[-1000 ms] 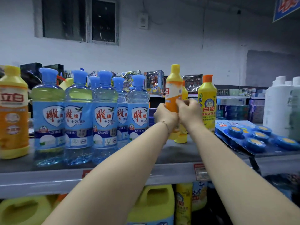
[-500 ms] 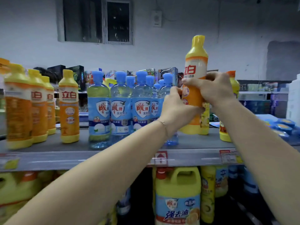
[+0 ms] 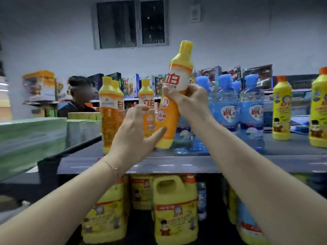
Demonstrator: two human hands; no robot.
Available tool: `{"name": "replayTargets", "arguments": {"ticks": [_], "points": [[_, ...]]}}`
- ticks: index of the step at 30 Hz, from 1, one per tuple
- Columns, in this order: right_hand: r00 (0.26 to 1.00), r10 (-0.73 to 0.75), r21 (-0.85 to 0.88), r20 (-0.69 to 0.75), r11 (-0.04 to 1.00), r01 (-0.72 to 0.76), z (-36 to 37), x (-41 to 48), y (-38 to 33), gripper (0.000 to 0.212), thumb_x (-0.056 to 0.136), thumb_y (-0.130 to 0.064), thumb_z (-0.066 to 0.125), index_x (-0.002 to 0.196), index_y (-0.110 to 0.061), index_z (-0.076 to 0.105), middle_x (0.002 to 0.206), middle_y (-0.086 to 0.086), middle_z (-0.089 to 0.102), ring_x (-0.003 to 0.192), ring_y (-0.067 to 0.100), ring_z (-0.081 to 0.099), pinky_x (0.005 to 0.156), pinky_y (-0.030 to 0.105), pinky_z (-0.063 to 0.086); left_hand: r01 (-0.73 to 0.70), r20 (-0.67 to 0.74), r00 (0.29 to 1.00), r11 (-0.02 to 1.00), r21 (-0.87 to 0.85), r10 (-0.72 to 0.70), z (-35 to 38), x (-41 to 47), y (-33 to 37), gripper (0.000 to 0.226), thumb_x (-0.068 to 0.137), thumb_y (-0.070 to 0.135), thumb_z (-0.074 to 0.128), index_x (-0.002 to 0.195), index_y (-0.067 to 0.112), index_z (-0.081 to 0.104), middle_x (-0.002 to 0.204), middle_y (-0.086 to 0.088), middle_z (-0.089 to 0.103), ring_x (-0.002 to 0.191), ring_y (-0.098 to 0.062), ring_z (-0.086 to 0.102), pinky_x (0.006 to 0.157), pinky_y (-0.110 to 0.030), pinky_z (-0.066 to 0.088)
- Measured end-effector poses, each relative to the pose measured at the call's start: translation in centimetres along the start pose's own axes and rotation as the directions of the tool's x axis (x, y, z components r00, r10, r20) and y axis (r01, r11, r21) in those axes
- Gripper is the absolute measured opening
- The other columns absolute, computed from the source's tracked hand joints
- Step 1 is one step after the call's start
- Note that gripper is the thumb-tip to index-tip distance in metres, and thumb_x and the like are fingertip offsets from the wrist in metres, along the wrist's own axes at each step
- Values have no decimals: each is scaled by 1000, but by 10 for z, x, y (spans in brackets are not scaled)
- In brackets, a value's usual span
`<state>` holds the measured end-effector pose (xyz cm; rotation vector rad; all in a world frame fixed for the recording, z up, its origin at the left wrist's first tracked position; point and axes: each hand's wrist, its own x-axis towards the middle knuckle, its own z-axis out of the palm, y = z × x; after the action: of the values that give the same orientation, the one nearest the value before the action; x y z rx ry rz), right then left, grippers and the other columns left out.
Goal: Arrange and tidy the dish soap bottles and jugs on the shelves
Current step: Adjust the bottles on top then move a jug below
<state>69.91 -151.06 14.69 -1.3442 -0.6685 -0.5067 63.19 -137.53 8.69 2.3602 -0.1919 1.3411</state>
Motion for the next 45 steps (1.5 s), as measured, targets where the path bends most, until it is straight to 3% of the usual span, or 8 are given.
{"name": "replayTargets", "arguments": {"ticks": [4, 10, 17, 27, 31, 34, 40, 45], "points": [[1000, -13, -54, -5, 998, 12, 64, -1, 19, 29, 74, -25, 80, 96, -14, 64, 87, 1, 71, 81, 18, 70, 75, 42, 59, -44, -59, 996, 958, 284, 63, -27, -11, -57, 69, 75, 56, 61, 125, 12, 41, 123, -10, 44, 115, -31, 42, 91, -44, 43], [1000, 15, -194, -26, 981, -20, 120, -11, 55, 46, 75, -38, 78, 110, -15, 59, 97, -3, 68, 88, 16, 65, 80, 37, 56, -108, -70, 986, 905, 411, 150, -45, -19, -103, 64, 73, 41, 72, 122, 11, 42, 130, -18, 39, 118, -35, 38, 87, -55, 43], [1000, -4, -365, 15, 931, 10, 136, -12, 57, 60, 77, -45, 74, 110, -14, 35, 105, 4, 64, 94, 22, 65, 79, 42, 56, -228, 33, 971, 872, 433, 238, -47, -9, -108, 54, 76, 45, 44, 115, 8, 53, 123, -16, 48, 114, -35, 44, 81, -51, 47], [965, 196, -457, 175, 884, -96, 124, -8, 51, 49, 88, -50, 56, 128, -22, 53, 125, 2, 61, 112, 23, 56, 94, 41, 48, -276, -26, 952, 889, 367, 306, -36, 4, -91, 36, 79, 36, 46, 94, 8, 63, 106, -12, 57, 100, -33, 53, 72, -44, 47], [950, 185, -466, 250, 884, -50, 116, -2, 46, 35, 93, -25, 54, 128, -18, 55, 124, 2, 60, 101, 14, 52, 82, 26, 44, -284, -54, 947, 903, 323, 318, -25, 12, -80, 32, 74, 31, 42, 88, 7, 57, 98, -10, 56, 92, -33, 54, 69, -42, 46], [942, 200, -468, 270, 882, -53, 115, 2, 47, 36, 93, -25, 54, 129, -17, 53, 127, 5, 59, 98, 14, 52, 79, 26, 43, -257, -80, 954, 923, 285, 290, -20, 16, -79, 31, 71, 31, 41, 86, 7, 55, 93, -9, 54, 87, -32, 53, 68, -42, 46], [932, 191, -565, 308, 825, 18, 112, 10, 54, 36, 91, -37, 55, 118, -13, 56, 107, 3, 62, 91, 20, 58, 75, 36, 52, -279, -122, 944, 939, 201, 306, -10, 15, -84, 28, 73, 29, 45, 90, 7, 53, 93, -8, 52, 85, -29, 52, 65, -41, 50], [949, -47, -583, 312, 780, 230, 82, 30, 30, 35, 93, -35, 54, 81, -4, 66, 71, 10, 66, 70, 27, 64, 69, 44, 54, -288, -138, 944, 953, 94, 299, -1, 24, -73, 26, 79, 26, 54, 99, 8, 50, 95, -5, 51, 78, -21, 50, 57, -29, 40]]}}
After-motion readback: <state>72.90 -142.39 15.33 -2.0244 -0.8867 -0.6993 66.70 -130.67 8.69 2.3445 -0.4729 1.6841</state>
